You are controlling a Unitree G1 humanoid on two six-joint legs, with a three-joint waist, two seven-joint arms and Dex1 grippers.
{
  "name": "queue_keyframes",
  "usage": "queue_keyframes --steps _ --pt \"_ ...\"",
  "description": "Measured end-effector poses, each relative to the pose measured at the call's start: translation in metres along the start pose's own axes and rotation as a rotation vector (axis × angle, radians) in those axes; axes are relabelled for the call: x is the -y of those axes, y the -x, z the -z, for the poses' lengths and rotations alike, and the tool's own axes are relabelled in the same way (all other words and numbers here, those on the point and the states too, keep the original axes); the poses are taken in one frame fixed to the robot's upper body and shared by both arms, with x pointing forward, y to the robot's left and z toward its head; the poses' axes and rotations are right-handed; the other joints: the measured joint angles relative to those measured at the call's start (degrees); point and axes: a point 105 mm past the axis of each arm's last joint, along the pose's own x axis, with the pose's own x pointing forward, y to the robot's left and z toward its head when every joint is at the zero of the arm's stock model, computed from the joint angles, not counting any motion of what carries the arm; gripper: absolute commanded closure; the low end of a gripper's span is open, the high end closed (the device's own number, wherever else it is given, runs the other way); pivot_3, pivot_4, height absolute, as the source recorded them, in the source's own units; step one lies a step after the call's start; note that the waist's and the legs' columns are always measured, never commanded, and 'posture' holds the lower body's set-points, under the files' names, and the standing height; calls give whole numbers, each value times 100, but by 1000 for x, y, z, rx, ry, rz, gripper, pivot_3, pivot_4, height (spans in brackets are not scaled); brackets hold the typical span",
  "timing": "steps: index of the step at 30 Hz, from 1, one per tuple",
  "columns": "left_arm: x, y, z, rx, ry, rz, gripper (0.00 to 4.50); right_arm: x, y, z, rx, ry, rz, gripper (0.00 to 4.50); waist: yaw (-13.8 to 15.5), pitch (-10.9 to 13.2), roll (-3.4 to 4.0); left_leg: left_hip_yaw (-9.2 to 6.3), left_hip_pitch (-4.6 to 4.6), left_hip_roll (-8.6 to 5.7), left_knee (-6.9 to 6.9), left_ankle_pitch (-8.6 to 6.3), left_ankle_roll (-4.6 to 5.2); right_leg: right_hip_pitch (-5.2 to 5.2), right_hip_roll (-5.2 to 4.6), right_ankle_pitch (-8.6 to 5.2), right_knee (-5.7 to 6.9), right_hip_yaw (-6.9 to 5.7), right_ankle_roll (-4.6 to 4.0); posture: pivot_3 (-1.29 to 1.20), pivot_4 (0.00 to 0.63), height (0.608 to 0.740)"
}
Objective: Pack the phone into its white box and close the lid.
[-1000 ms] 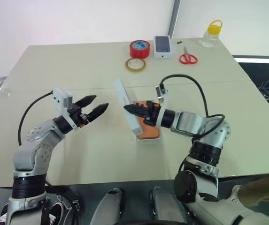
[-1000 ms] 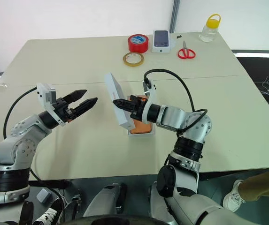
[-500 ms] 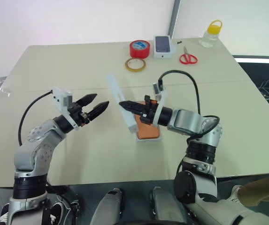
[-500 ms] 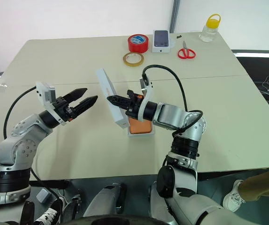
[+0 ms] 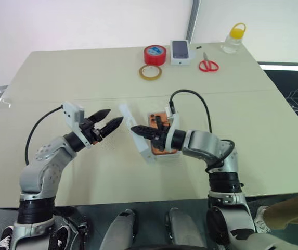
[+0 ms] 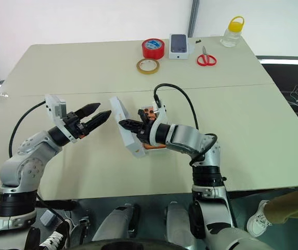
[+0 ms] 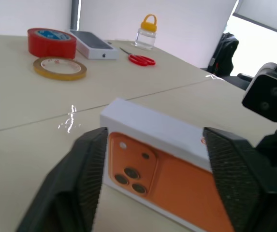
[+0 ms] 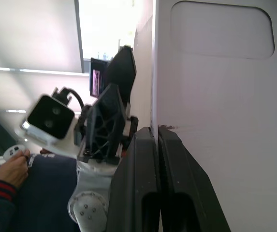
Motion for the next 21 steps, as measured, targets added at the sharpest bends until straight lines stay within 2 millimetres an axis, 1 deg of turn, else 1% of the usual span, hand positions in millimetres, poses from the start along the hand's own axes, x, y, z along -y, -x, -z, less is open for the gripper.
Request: queue_keyframes --steps 3,4,10,14,18,20,21 --pt "4 0 7 -16 15 10 4147 0 -1 0 6 0 3 4500 2 0 0 0 0 0 0 -1 1 1 0 0 -3 0 0 0 150 740" --pt "6 -1 8 -16 17 15 4471 0 -1 -1 10 0 5 4500 3 0 0 0 0 0 0 0 1 1 0 0 -3 0 0 0 150 740" --pt "15 -10 18 -33 -1 30 4471 2 2 -8 42 25 7 4500 13 0 0 -1 0 0 0 -1 2 5 0 0 -7 -2 0 0 150 740" --pt "16 -24 32 -51 14 28 4471 3 5 -12 68 53 8 4500 28 -2 -1 -1 3 -1 0 -1 3 11 -1 0 -10 -4 0 0 150 740" --pt "19 -32 43 -65 17 26 4471 5 6 -15 93 37 3 4500 28 -2 0 -2 4 0 0 -2 4 13 -1 0 -11 -4 0 0 150 740" --pt "20 -36 48 -66 24 26 4471 13 8 -15 104 29 31 4500 36 -2 -1 -3 4 -1 1 -2 4 14 -1 0 -12 -5 0 0 150 740" --pt "19 -36 49 -65 23 19 4492 14 8 -14 104 24 30 4209 35 -2 0 -2 4 -1 1 -2 4 14 -2 0 -12 -4 0 0 150 740"
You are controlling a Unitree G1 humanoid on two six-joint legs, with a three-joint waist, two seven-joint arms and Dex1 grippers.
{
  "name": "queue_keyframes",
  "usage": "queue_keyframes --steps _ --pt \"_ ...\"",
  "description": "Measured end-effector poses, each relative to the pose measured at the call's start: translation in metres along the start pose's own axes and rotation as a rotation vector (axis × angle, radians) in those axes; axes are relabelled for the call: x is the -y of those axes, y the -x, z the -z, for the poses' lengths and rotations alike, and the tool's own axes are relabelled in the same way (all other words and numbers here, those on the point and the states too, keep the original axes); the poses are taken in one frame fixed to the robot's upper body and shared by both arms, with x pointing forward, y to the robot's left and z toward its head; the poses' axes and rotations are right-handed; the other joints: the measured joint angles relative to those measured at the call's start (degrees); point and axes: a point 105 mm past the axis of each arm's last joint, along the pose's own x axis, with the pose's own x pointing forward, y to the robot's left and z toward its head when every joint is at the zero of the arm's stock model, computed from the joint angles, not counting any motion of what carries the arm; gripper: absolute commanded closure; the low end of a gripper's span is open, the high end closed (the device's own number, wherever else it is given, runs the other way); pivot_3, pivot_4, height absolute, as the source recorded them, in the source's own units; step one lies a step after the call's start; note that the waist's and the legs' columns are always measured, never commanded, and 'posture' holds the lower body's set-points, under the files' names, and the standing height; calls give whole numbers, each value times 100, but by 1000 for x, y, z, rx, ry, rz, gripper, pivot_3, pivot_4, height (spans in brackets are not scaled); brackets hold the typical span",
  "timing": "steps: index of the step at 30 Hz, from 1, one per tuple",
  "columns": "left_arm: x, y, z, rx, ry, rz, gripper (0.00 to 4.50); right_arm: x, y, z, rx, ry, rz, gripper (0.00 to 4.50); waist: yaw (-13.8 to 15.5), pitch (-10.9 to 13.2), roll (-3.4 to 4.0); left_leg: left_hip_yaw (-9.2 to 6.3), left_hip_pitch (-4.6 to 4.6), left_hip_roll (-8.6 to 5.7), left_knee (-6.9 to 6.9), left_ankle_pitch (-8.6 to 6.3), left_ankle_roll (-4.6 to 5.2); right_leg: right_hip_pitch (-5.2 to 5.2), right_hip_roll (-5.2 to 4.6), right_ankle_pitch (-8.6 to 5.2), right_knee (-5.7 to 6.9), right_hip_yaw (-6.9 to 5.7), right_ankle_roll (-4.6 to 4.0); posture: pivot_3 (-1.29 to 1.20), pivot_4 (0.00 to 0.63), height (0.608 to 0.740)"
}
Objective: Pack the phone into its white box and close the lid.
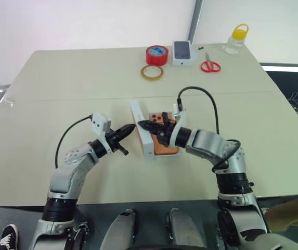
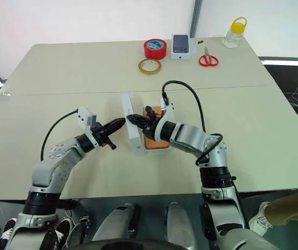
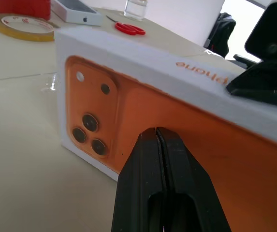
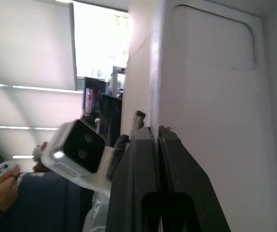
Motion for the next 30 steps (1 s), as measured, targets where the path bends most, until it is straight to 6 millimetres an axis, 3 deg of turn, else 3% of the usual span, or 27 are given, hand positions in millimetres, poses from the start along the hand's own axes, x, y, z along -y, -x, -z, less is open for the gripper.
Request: queue_keyframes --steps 3,9,19,22,25,28,29,30 --pt "1 -5 -1 8 -2 1 4500 5 3 -3 15 -1 16 3132 6 0 0 -1 0 0 1 0 0 0 0 0 0 -1 0 0 150 740" --pt "12 -18 0 24 0 37 4500 19 15 -11 31 93 89 55 8 1 -1 -1 -3 -1 0 -1 1 -1 1 0 -3 -2 1 0 150 740" --pt "36 -43 13 11 42 121 4500 27 62 -75 202 458 217 55 -6 3 -5 0 -5 0 2 -1 3 0 4 0 -3 -7 2 0 150 740" --pt "41 -46 19 -2 56 141 4500 32 68 -88 241 543 262 911 -2 4 -7 0 -5 0 2 -1 3 1 3 0 -3 -7 2 0 150 740" --pt "38 -45 19 -7 47 134 4500 41 75 -96 240 663 350 2473 4 4 -7 0 -5 -1 3 -1 3 0 2 0 -4 -7 2 0 150 740" --pt "34 -41 18 -19 28 125 4500 46 74 -91 187 848 407 4092 0 5 -8 -1 -5 0 3 -1 2 -1 3 0 -3 -7 2 0 150 740" --pt "32 -38 16 -23 17 118 4500 48 72 -89 172 890 413 4458 -6 5 -8 -1 -5 0 3 -1 2 -1 3 0 -3 -7 2 0 150 740" --pt "29 -35 14 -26 2 108 4500 50 70 -86 156 933 420 4458 -11 5 -8 -1 -5 0 3 -1 2 -2 2 0 -3 -7 2 0 150 740"
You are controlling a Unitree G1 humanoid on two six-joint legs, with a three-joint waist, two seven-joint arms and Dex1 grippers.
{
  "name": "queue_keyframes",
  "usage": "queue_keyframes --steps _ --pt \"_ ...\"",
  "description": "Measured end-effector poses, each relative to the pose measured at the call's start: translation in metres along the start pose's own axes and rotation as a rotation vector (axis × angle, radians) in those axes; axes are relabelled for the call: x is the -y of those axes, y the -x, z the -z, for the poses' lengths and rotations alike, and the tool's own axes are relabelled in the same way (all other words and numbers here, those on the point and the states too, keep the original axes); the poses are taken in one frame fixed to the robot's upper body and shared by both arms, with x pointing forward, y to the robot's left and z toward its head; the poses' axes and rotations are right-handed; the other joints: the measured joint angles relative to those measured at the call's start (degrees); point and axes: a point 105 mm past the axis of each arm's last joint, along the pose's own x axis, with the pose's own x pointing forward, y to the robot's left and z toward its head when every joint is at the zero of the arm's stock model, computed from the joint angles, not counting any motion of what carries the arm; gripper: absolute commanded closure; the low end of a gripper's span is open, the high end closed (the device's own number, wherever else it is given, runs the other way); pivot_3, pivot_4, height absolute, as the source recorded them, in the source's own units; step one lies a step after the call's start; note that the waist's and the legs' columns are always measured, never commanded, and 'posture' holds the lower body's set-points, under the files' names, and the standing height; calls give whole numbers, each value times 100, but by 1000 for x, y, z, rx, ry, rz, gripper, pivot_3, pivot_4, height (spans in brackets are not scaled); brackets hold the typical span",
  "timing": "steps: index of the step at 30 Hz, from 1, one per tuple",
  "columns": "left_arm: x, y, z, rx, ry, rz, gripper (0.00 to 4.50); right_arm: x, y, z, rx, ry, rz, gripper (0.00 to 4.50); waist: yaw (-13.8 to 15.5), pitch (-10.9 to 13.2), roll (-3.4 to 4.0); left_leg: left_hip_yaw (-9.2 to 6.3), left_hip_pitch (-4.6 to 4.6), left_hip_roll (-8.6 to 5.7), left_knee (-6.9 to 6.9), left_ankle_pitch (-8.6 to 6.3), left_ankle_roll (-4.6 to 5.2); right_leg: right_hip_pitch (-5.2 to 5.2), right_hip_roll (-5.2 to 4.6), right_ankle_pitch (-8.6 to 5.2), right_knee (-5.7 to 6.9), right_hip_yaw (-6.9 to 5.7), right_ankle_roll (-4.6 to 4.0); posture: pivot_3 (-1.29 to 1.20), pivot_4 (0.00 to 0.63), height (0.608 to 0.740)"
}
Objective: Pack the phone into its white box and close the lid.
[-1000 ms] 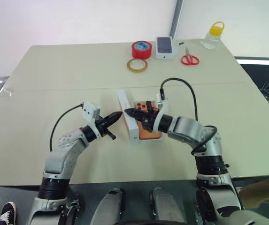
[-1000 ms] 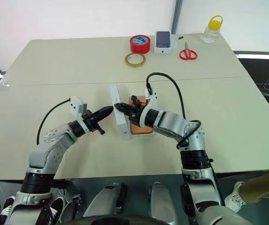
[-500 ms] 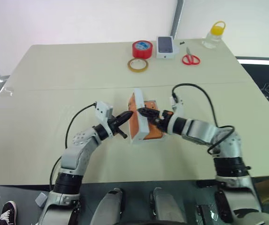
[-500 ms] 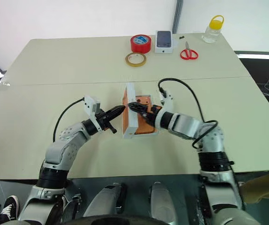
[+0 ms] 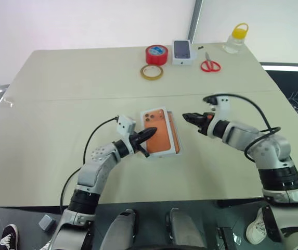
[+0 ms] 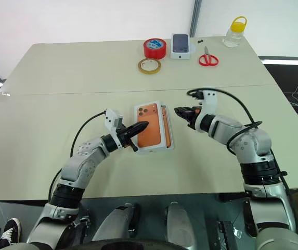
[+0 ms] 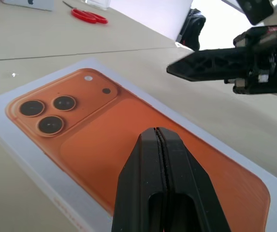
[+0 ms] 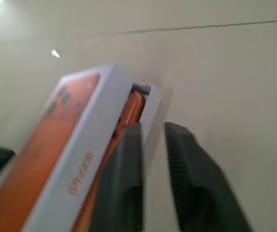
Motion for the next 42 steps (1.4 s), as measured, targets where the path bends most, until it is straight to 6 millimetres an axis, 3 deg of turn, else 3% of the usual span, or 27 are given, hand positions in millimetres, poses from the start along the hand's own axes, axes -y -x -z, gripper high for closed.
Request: queue_keyframes --steps 6,12,24,42 --pt "-34 30 1 -95 -97 -164 4500 -4 -3 1 3 233 -10 4458 28 0 0 -1 0 -1 0 0 0 0 -1 0 -1 0 0 0 150 740" --pt "-45 40 16 -199 -176 -220 4500 -15 -4 15 -32 416 -80 4458 157 3 -3 -1 0 -3 0 -1 -1 0 -4 0 -5 1 0 0 150 740" --pt "-28 0 25 -244 -122 -158 4500 -19 -4 15 -46 498 -105 4458 175 5 -7 -4 -1 -6 1 0 -4 3 -6 0 -9 -4 1 0 150 740" --pt "-14 -17 25 -249 -58 -121 4500 -8 -1 16 -61 502 -56 4458 157 5 -7 -4 -1 -6 4 2 -6 3 -4 0 -6 -4 1 0 150 740"
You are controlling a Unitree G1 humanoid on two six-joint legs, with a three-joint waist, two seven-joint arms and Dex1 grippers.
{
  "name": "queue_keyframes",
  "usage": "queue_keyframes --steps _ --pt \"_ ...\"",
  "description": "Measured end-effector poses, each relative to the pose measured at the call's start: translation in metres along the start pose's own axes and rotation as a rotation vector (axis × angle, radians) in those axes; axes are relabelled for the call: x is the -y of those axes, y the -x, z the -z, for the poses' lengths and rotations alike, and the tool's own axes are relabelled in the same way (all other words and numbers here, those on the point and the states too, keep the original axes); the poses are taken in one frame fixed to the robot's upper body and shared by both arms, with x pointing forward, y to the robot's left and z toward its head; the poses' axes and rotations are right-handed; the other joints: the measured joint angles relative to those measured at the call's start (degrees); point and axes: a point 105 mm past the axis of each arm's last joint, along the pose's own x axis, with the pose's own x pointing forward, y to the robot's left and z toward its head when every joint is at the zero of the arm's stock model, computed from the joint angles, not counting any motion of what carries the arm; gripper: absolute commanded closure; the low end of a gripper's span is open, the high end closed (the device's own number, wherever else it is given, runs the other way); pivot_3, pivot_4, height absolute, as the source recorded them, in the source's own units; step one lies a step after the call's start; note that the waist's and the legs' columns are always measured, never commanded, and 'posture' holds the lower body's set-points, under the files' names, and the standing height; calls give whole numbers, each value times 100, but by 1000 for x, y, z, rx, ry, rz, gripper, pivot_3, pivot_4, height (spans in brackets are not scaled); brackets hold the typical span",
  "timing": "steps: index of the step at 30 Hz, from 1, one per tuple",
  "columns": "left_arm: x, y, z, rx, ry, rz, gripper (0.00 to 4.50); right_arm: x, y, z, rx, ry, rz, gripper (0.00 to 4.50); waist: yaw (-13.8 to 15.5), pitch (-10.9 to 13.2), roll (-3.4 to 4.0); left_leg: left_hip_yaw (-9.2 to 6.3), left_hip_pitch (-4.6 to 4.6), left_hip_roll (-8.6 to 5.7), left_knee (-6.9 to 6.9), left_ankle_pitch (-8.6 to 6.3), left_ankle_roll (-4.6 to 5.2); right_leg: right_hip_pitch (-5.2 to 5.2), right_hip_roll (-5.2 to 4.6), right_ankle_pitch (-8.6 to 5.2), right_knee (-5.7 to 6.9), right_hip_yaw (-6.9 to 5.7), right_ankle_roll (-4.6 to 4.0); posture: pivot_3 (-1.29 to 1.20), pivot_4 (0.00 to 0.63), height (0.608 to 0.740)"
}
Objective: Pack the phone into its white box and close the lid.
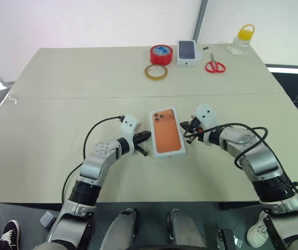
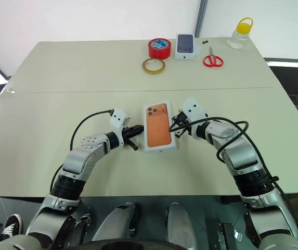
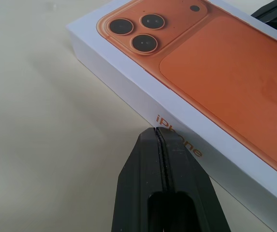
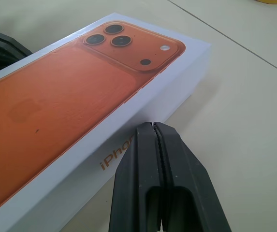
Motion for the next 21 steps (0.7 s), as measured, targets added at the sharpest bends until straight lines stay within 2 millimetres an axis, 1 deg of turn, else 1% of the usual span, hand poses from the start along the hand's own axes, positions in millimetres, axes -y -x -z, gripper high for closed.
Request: queue_keyframes --steps 8,12,15,21 --pt "0 0 -6 27 -6 -1 4500 1 0 1 -11 20 9 4458 6 0 0 0 0 0 1 2 -3 0 0 0 0 0 0 0 150 740" --pt "1 -1 -8 33 -25 -1 4500 2 0 2 -19 33 14 4458 3 0 0 0 0 0 1 2 -4 0 0 0 0 0 0 0 150 740" --pt "3 -1 -13 60 -58 2 4500 3 1 2 -25 42 21 4458 6 0 -1 0 0 0 1 4 -6 0 0 0 0 0 0 0 150 740" --pt "4 -3 -14 56 -58 1 4500 4 1 4 -39 62 21 4458 7 0 -1 0 0 0 1 3 -6 0 0 0 0 0 0 0 150 740"
